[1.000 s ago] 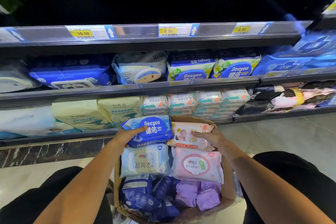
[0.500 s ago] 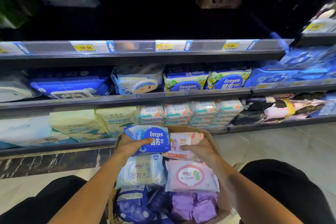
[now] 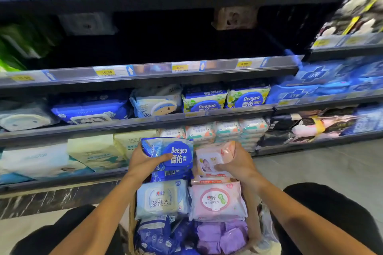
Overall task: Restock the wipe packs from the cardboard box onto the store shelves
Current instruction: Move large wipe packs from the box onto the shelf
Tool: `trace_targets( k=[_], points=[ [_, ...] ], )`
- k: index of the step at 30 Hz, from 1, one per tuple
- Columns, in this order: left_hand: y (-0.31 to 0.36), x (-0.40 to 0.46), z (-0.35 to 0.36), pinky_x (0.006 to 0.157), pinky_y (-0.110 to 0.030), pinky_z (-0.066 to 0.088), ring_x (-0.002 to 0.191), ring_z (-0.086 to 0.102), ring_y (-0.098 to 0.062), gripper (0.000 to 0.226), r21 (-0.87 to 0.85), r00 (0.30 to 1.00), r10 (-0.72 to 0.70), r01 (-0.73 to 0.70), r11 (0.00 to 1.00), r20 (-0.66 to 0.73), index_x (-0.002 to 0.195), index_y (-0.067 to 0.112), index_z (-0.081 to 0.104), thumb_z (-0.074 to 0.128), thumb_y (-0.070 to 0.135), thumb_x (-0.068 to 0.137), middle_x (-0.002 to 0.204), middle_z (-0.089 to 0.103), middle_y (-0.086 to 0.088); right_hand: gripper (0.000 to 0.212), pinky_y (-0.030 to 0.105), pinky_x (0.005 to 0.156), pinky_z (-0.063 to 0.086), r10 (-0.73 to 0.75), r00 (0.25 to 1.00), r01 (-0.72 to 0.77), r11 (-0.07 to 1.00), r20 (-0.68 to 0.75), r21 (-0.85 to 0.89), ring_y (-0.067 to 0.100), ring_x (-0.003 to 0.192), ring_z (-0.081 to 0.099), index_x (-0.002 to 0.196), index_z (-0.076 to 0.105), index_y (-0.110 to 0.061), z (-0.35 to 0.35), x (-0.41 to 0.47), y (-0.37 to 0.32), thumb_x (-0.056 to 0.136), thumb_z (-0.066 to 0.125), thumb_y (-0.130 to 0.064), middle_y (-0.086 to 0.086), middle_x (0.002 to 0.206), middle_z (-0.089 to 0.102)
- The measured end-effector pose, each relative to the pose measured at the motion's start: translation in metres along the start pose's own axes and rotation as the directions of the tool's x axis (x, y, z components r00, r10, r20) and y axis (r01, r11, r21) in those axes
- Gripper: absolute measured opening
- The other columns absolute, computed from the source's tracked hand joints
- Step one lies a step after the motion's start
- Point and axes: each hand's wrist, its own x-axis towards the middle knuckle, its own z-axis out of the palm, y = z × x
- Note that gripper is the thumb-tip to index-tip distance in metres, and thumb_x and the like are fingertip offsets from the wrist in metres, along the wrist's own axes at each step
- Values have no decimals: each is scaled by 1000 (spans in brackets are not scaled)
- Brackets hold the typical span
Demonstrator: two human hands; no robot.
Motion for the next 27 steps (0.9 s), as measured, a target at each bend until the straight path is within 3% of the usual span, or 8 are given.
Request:
trace_targets(
  k=[5,8,11,15,17,20,24,27],
  points=[
    [54,-26,-7,82,-41,61,91,74,-14,81,-34,988,157,-158,987,-9,109,24,63,100,40,39,101,77,5,66,13,58,42,-104,991,110,991,-83,73,4,82,60,105,51,-23,-46,-27,-28,57,96,-22,-15,94,62],
    [95,-43,-7,80,-27,57,90,72,-6,72,-37,965,260,-261,965,-9,112,20,62,99,28,52,104,75,5,67,7,58,44,-190,968,212,969,-163,125,-8,82,58,109,54,-19,-83,-42,-50,56,96,-16,-18,96,62],
    [134,-60,-7,63,-8,52,79,70,5,60,-74,935,355,-354,932,0,110,16,60,95,20,62,100,73,8,73,18,75,52,-242,935,297,934,-258,199,1,95,65,114,58,-21,-119,-51,-67,53,98,-18,-11,105,68],
    [176,-74,-6,78,-25,57,89,74,-8,70,-160,901,433,-431,888,-27,112,15,61,95,31,53,99,77,5,71,19,79,54,-286,883,394,883,-372,256,-4,94,65,117,61,-23,-157,-58,-86,56,97,-16,-11,107,69],
    [195,-77,-2,76,-28,58,91,75,-12,73,-214,894,446,-442,871,-34,114,12,61,96,33,53,100,77,3,74,24,81,57,-282,863,421,860,-419,289,0,97,66,119,61,-23,-172,-59,-90,55,97,-17,-11,110,70],
    [224,-73,5,64,-23,59,85,75,-9,61,-300,904,424,-421,856,-59,116,11,61,92,22,65,102,76,1,73,17,74,55,-267,849,440,836,-457,329,-7,90,66,120,59,-21,-188,-61,-98,57,97,-16,-11,108,69],
    [258,-55,15,87,-49,60,92,75,-24,61,-433,966,255,-247,867,-40,111,15,69,94,32,59,95,79,0,69,12,66,54,-235,847,445,804,-477,394,-7,84,67,115,56,-21,-202,-60,-102,59,94,-9,-10,103,68],
    [277,-44,23,86,-50,60,90,76,-27,57,-520,991,123,-74,851,59,115,14,68,91,33,66,94,78,-6,65,19,68,57,-221,861,429,800,-458,420,0,86,70,110,57,-28,-206,-58,-100,59,95,-12,-9,104,70]
  ],
)
